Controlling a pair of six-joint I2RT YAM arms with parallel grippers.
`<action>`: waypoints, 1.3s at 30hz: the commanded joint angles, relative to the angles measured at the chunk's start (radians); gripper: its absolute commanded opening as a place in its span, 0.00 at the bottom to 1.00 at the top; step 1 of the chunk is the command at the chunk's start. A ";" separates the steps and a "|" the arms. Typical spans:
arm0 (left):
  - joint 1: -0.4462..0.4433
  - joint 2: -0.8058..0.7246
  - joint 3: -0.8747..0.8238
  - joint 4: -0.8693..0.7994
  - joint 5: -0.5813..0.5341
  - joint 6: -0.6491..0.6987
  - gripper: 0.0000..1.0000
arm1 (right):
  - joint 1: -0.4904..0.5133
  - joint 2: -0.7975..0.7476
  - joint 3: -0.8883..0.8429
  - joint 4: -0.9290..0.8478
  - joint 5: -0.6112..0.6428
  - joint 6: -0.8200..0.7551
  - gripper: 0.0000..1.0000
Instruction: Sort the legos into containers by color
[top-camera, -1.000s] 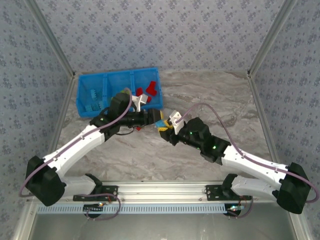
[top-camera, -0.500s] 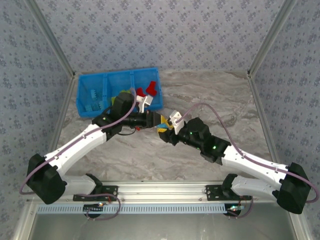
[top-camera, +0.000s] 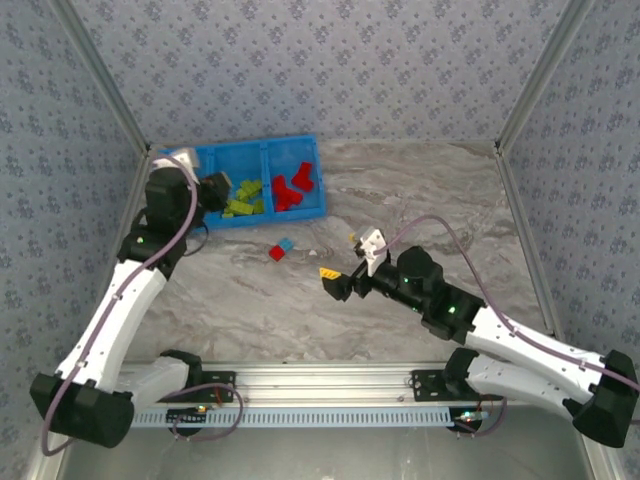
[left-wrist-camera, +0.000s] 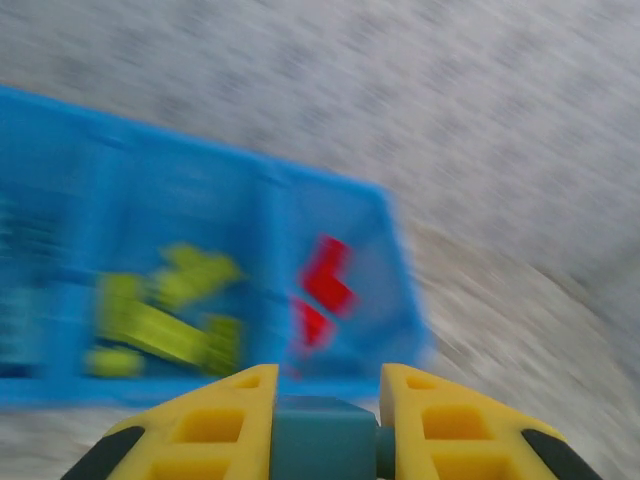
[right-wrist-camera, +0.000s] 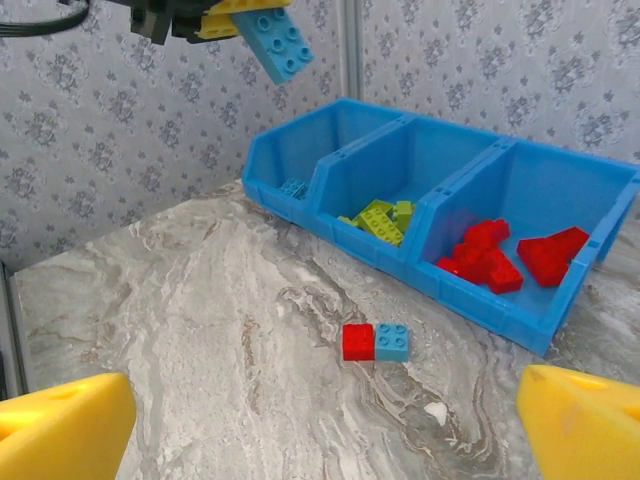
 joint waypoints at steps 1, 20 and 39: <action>0.134 0.135 0.016 0.043 -0.209 0.022 0.00 | 0.006 -0.028 -0.010 -0.048 0.031 0.026 1.00; 0.306 0.667 0.447 -0.091 -0.077 0.080 0.52 | 0.017 -0.210 -0.086 -0.175 0.158 0.091 1.00; -0.147 -0.291 -0.067 -0.257 0.084 0.521 0.50 | 0.095 0.733 0.505 -0.359 0.152 0.288 0.88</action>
